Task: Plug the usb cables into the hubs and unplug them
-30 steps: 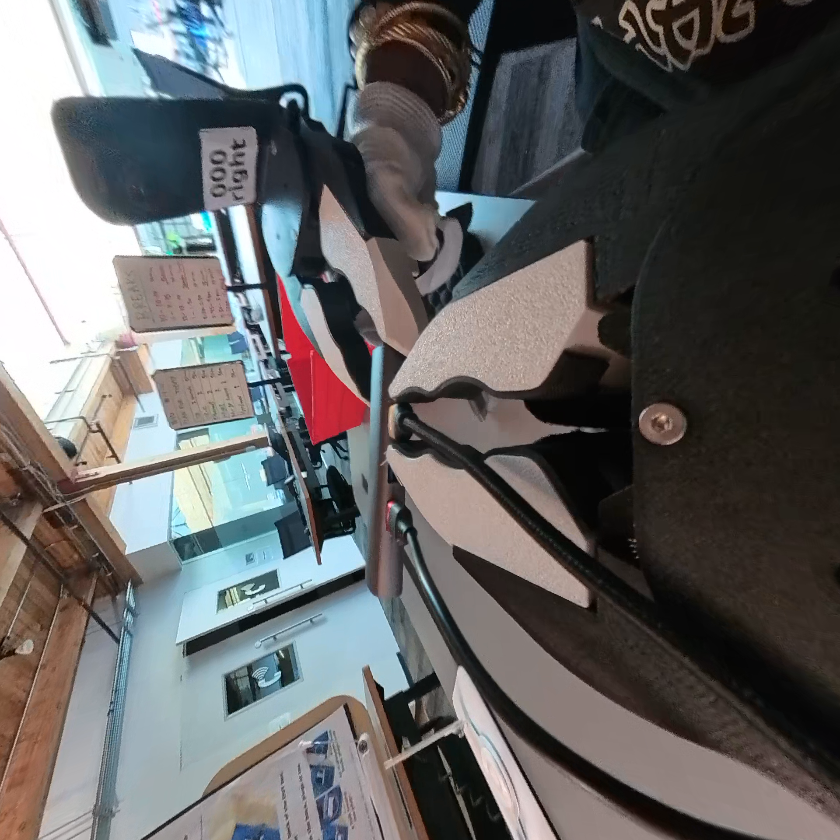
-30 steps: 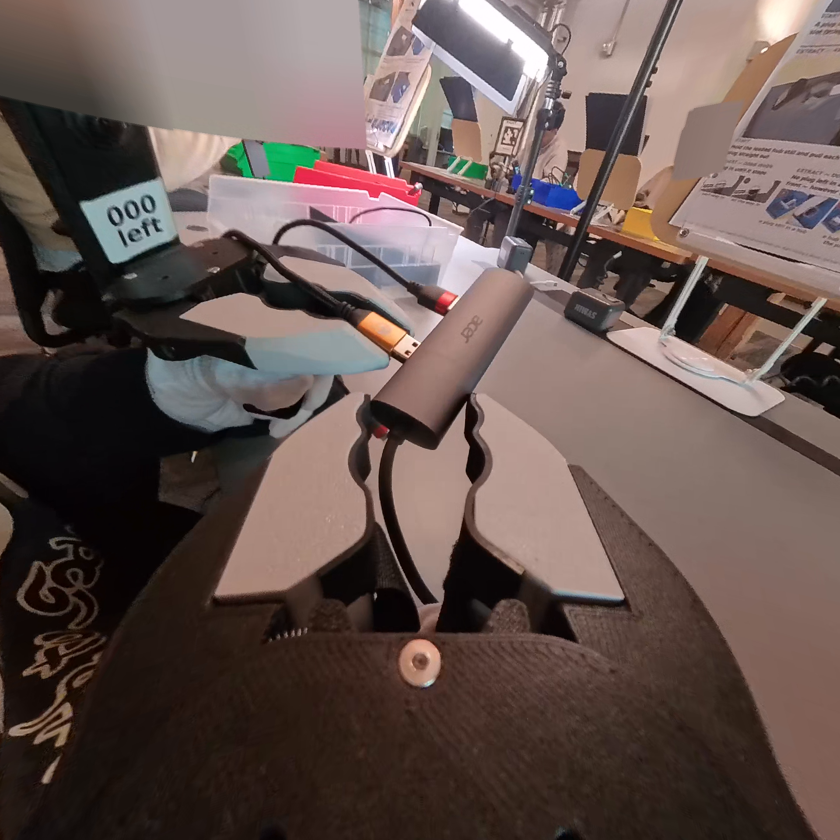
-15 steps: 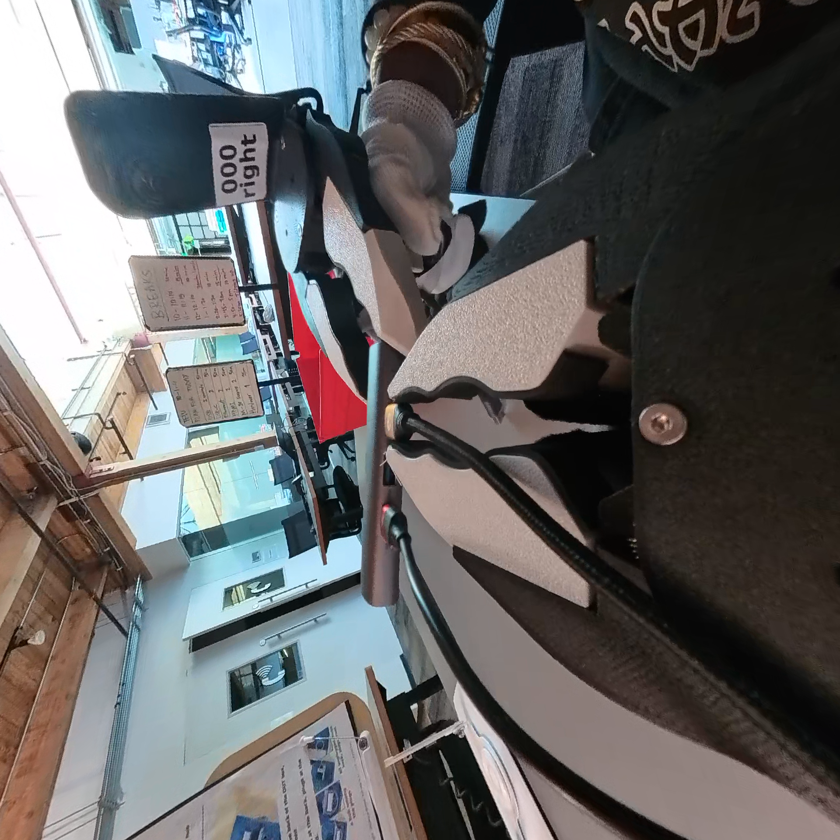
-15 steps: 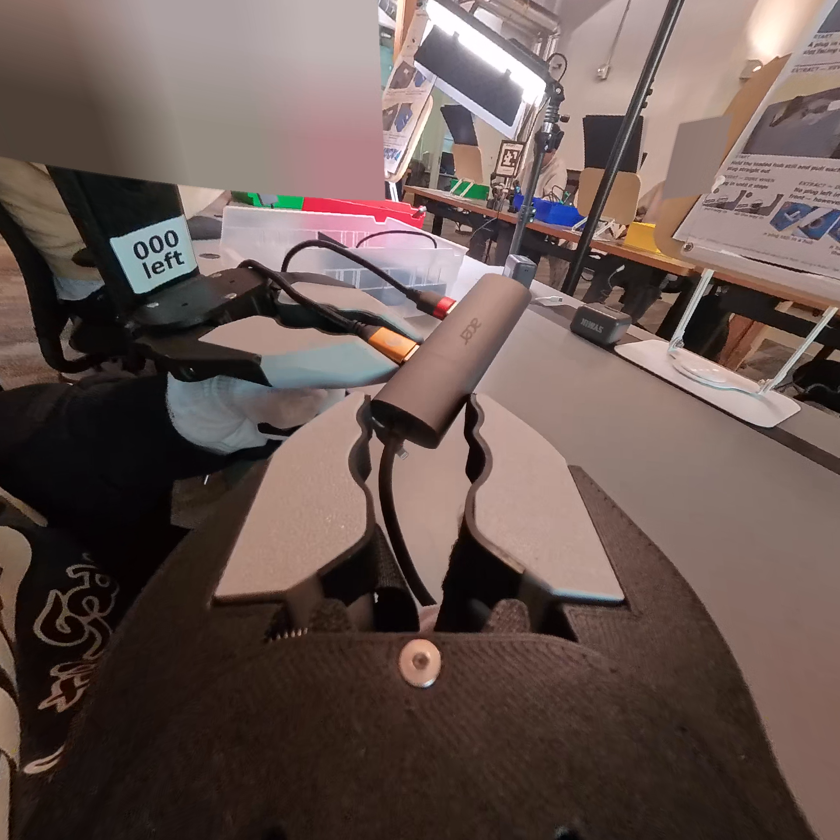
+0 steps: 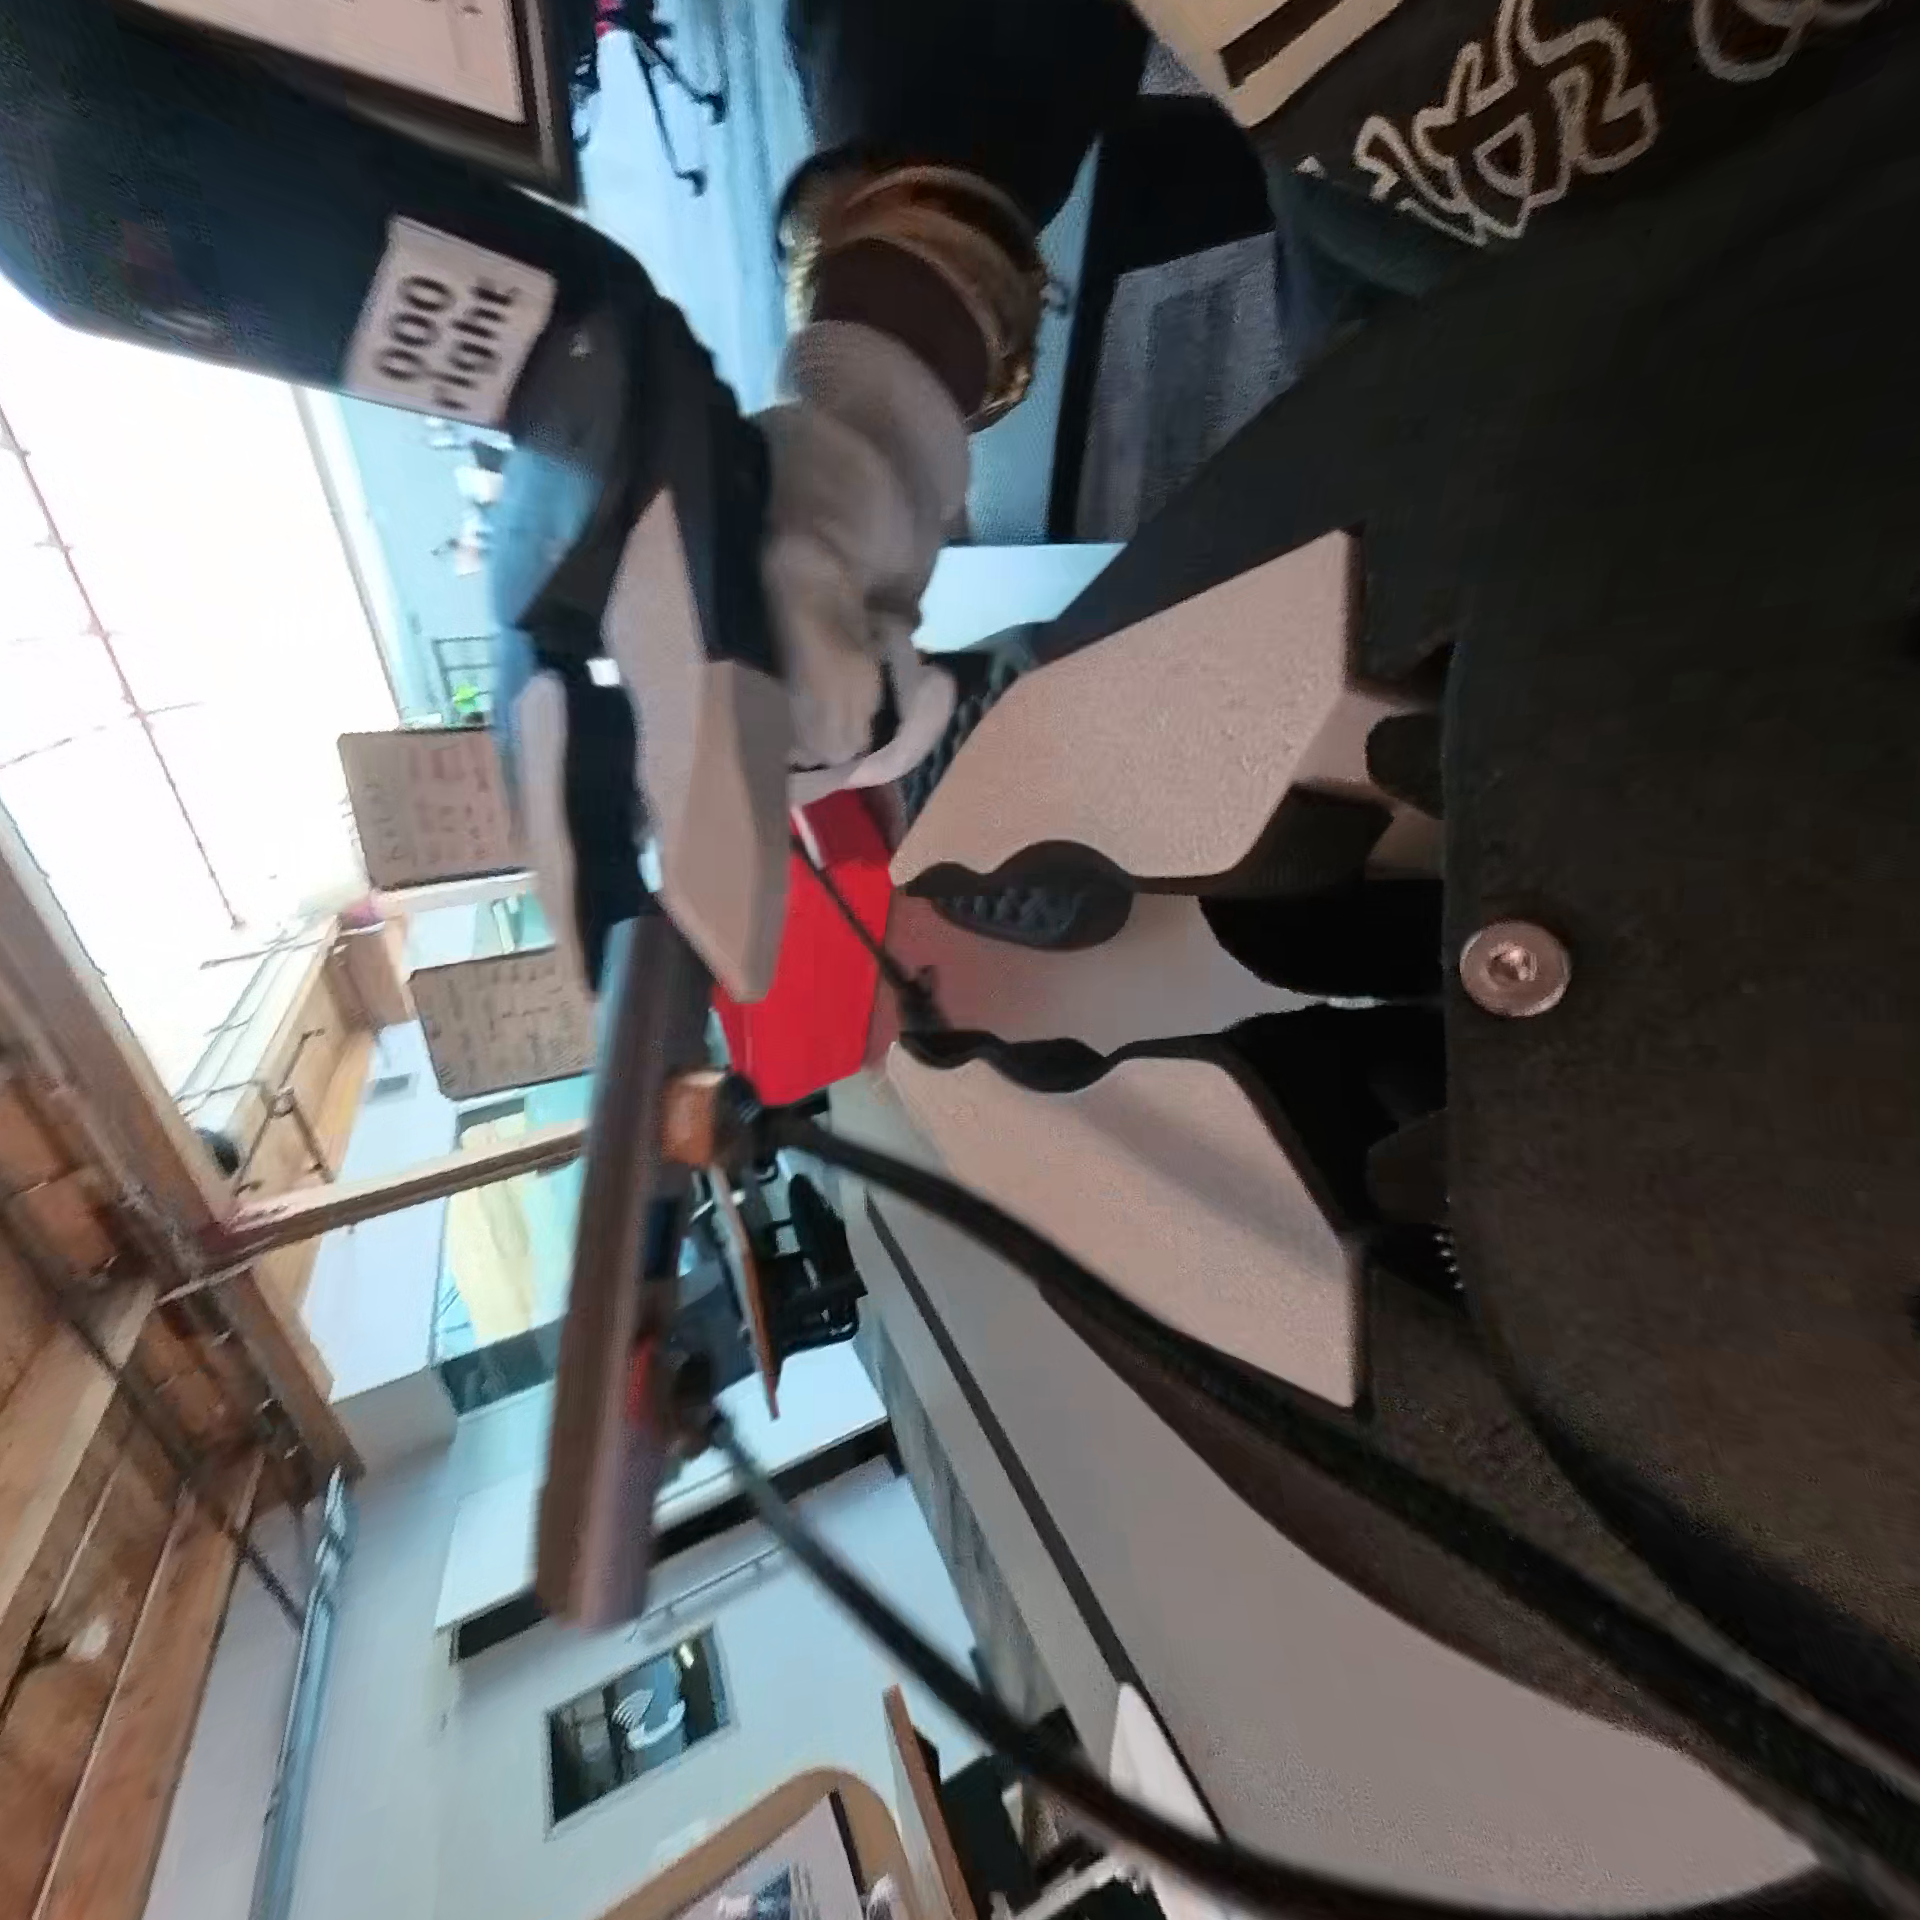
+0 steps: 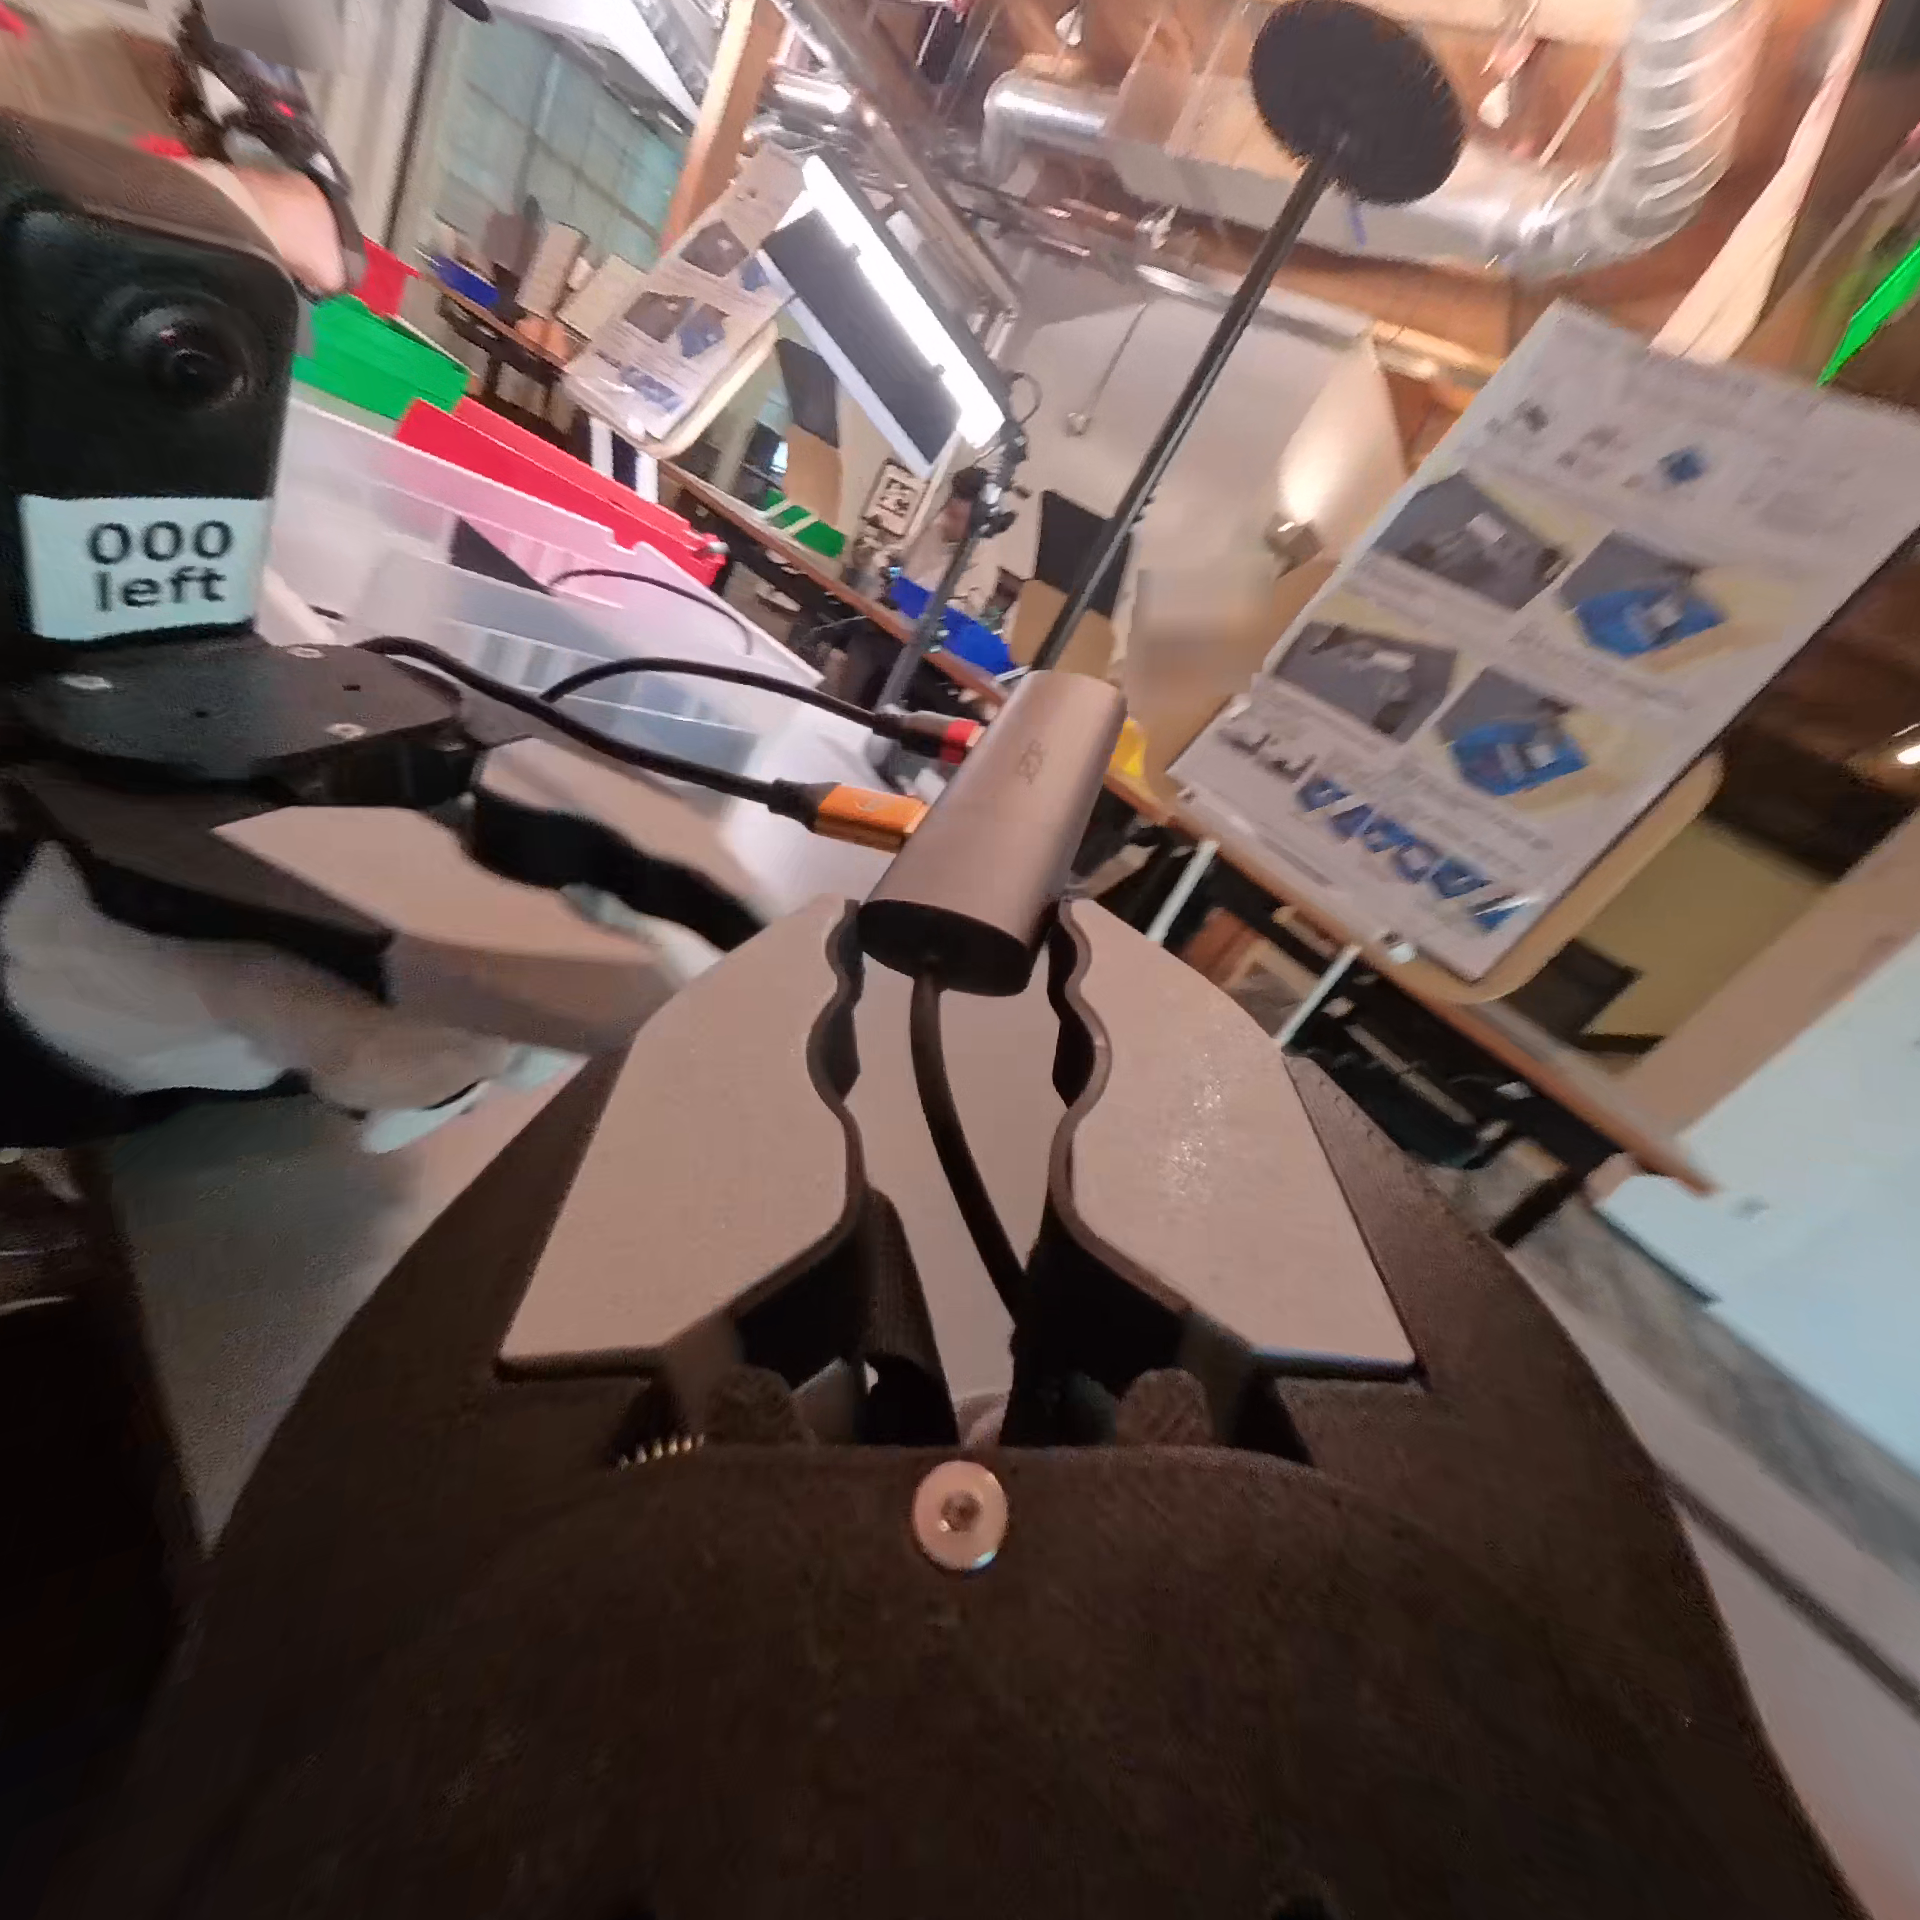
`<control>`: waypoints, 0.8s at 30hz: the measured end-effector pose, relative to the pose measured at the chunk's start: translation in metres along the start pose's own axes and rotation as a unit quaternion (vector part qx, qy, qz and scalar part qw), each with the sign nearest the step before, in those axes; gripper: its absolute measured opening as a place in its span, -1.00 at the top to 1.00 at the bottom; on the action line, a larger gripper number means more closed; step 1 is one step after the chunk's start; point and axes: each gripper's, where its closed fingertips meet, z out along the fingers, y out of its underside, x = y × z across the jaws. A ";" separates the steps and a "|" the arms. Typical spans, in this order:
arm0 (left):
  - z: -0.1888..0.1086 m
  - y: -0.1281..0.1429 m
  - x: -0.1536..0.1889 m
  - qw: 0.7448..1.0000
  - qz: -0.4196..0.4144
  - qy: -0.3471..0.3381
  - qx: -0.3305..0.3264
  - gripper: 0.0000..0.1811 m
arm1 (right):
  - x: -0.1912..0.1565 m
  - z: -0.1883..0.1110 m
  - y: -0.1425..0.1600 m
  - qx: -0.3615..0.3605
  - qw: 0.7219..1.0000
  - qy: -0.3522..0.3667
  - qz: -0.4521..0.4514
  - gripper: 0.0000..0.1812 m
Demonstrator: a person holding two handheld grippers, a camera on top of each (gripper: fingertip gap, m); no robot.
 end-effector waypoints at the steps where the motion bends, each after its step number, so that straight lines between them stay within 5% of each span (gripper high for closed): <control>1: 0.002 0.003 0.004 1.000 0.005 0.010 -0.010 0.73 | 0.004 -0.001 -0.004 0.002 1.000 0.012 -0.023 0.62; 6: 0.003 -0.006 0.033 0.995 0.024 0.096 0.006 0.71 | 0.023 -0.004 -0.023 0.014 0.993 0.047 -0.106 0.64; 12: -0.029 -0.057 0.056 0.972 0.049 0.194 0.124 0.71 | 0.060 -0.007 -0.039 0.026 0.987 0.079 -0.138 0.65; 18: -0.070 -0.088 -0.011 0.974 0.002 0.078 0.213 0.71 | 0.096 -0.015 -0.051 0.041 0.983 0.119 -0.134 0.65; 24: -0.094 -0.048 -0.101 0.971 -0.067 -0.149 0.176 0.72 | 0.138 -0.031 -0.073 0.066 0.970 0.179 -0.151 0.65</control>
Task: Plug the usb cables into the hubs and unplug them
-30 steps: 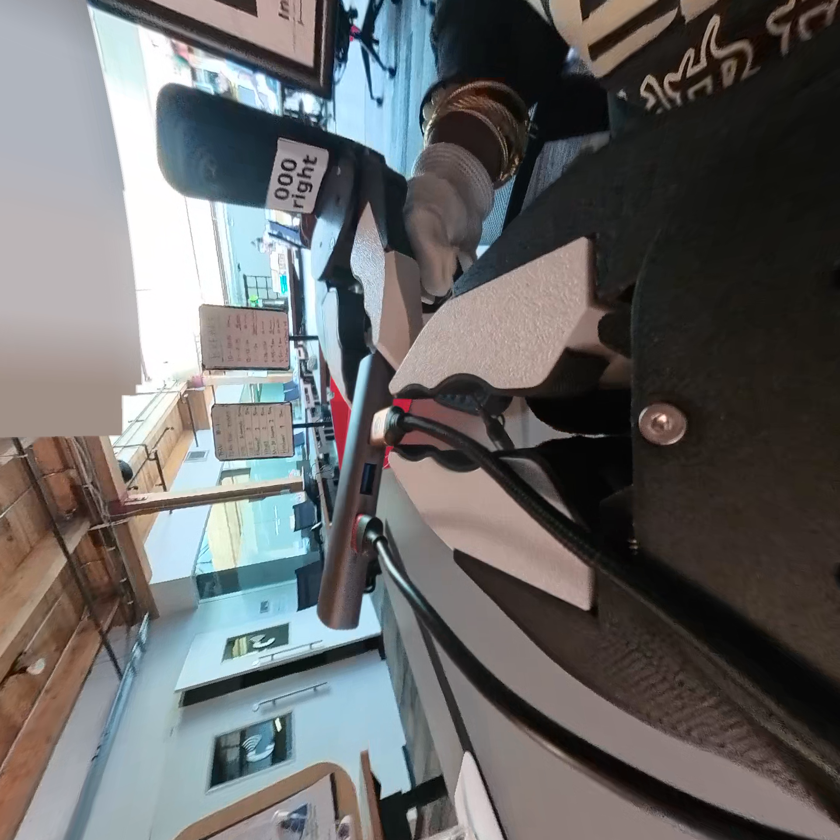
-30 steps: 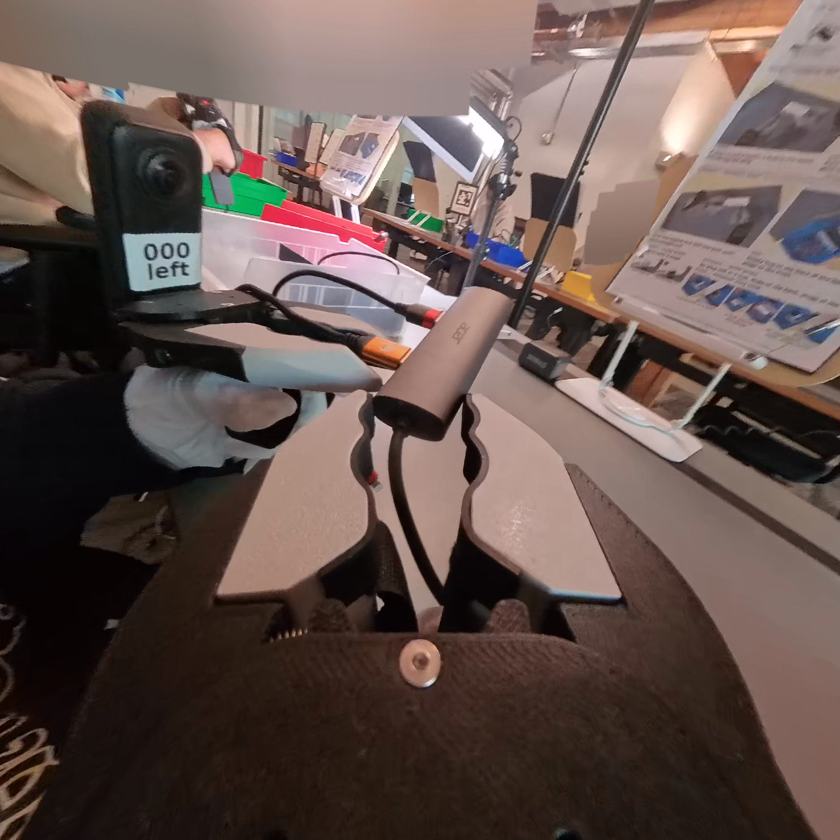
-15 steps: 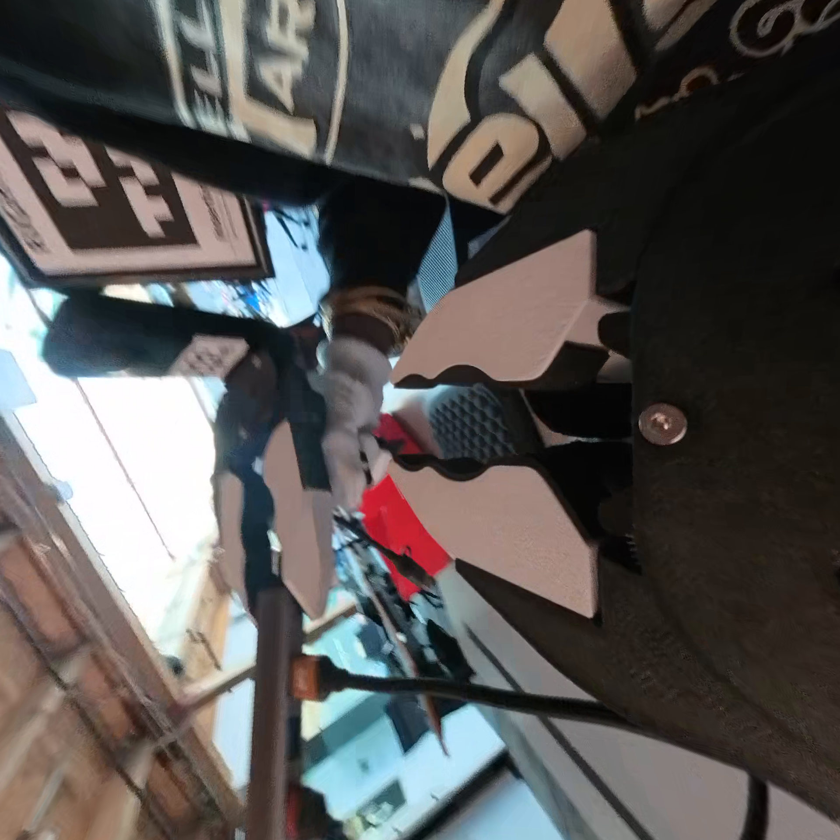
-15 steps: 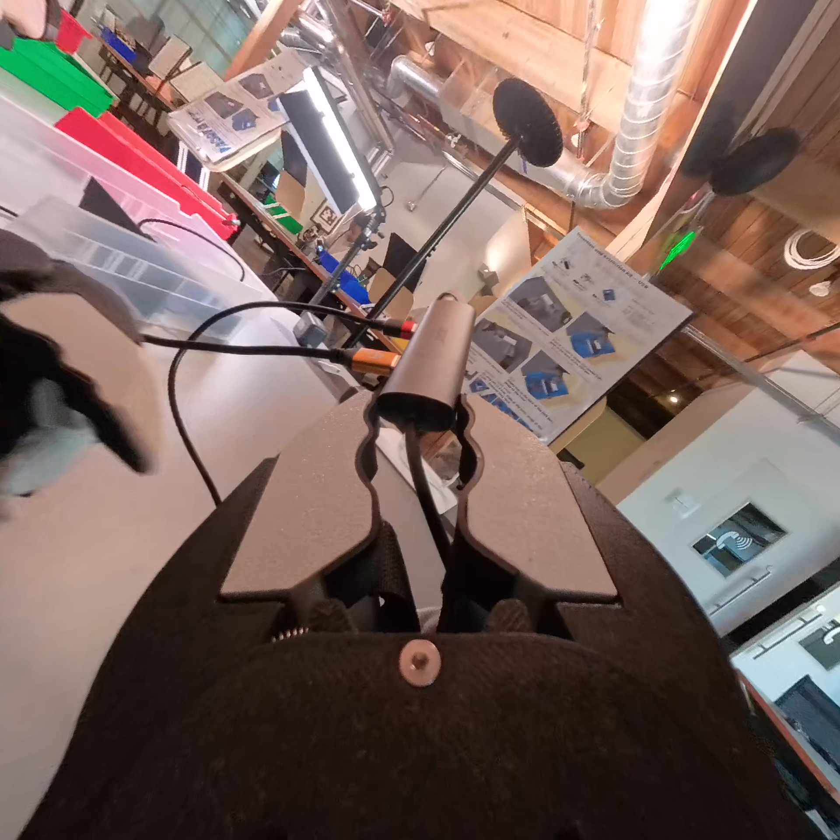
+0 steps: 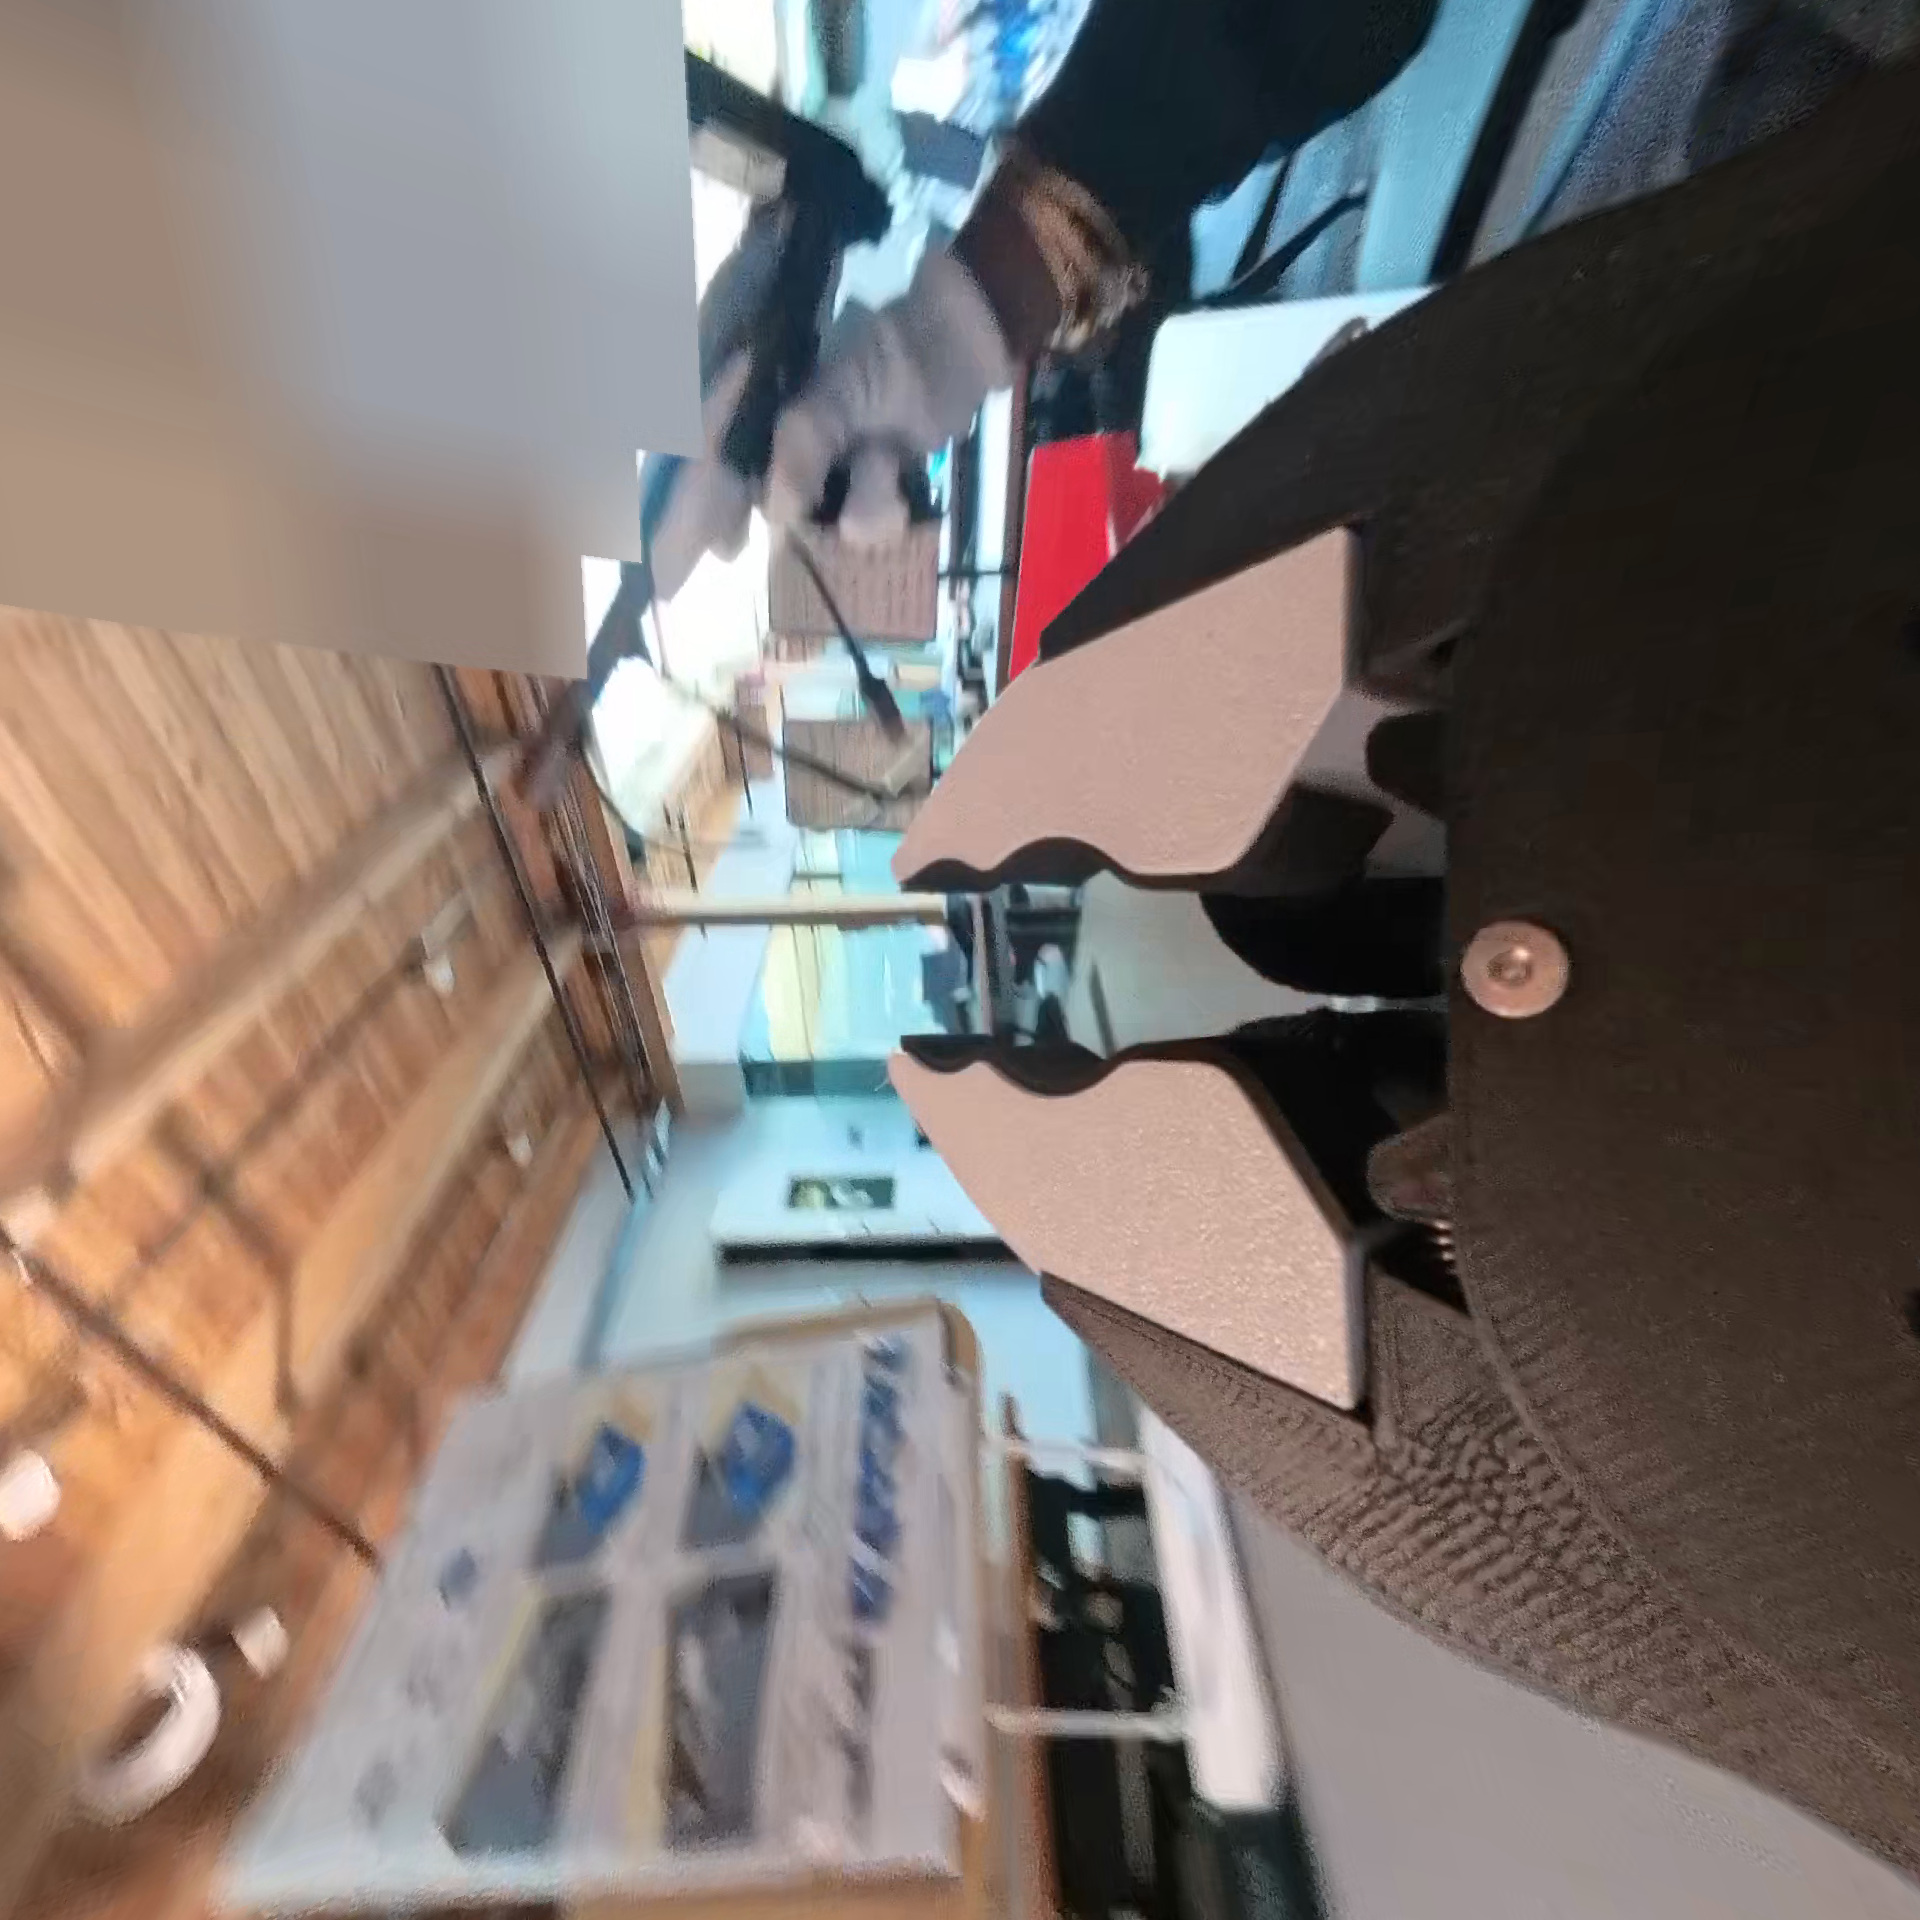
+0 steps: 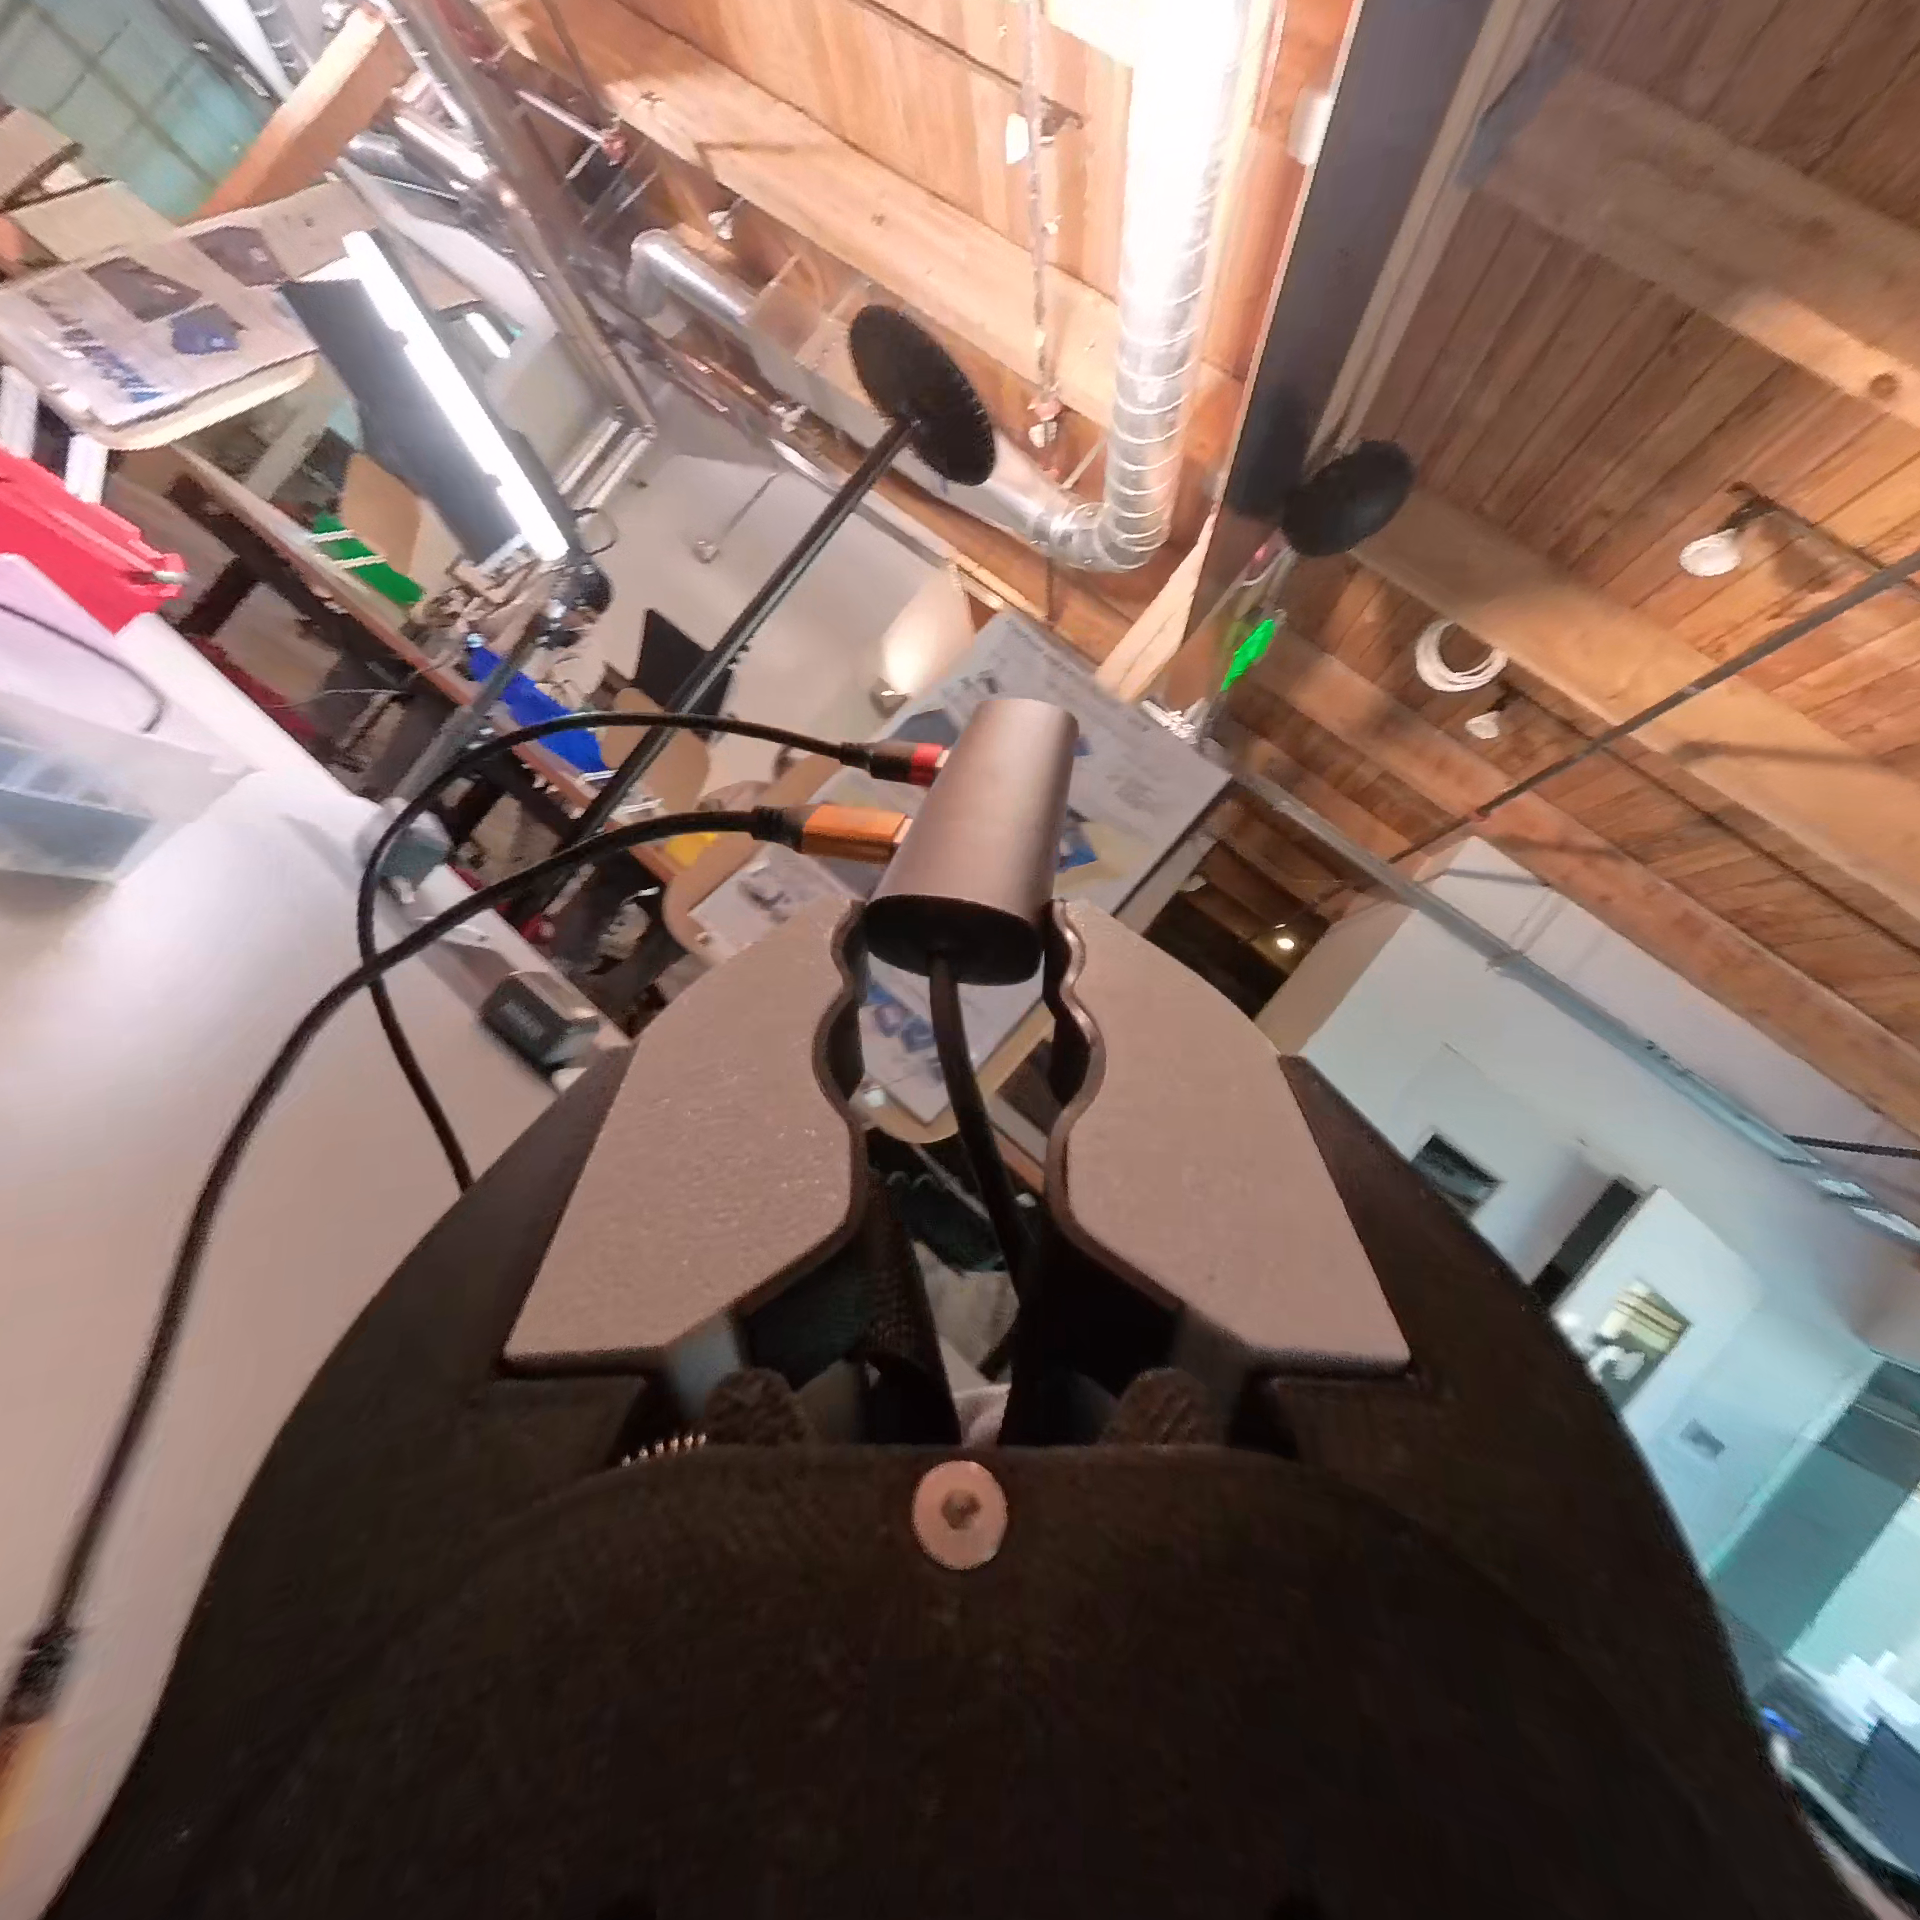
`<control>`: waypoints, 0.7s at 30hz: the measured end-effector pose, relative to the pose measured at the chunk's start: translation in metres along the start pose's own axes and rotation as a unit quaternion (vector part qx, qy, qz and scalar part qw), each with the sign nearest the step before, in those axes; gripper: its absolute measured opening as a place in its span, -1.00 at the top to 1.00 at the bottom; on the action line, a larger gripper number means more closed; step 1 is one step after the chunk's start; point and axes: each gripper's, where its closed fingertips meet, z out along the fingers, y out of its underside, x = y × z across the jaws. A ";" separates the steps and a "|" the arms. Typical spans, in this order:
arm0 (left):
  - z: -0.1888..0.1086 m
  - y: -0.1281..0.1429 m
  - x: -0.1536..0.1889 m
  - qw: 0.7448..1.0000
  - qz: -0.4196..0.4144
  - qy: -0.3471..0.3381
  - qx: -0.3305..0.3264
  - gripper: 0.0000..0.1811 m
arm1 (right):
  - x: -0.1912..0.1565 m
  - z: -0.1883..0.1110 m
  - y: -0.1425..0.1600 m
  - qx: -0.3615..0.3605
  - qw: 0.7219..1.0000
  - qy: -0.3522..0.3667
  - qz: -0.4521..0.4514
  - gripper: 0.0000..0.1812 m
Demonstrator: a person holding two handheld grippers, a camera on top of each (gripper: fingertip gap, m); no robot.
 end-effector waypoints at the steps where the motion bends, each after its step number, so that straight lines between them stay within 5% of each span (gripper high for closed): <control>1: -0.001 0.005 -0.011 0.999 -0.021 -0.026 -0.012 0.72 | 0.011 0.000 -0.002 0.002 1.000 0.015 -0.010 0.65; 6: 0.001 0.021 -0.012 0.994 -0.104 -0.006 -0.043 0.72 | 0.089 -0.019 0.001 -0.041 0.987 0.141 -0.071 0.64; 11: 0.005 0.028 -0.003 0.993 -0.100 0.017 -0.063 0.71 | 0.157 -0.064 0.021 -0.119 0.942 0.278 -0.143 0.64; 17: 0.005 0.029 0.000 0.993 -0.097 0.023 -0.065 0.71 | 0.210 -0.113 0.041 -0.220 0.838 0.403 -0.295 0.64; 21: 0.006 0.029 0.002 0.992 -0.099 0.029 -0.066 0.71 | 0.225 -0.130 0.067 -0.268 0.768 0.422 -0.401 0.64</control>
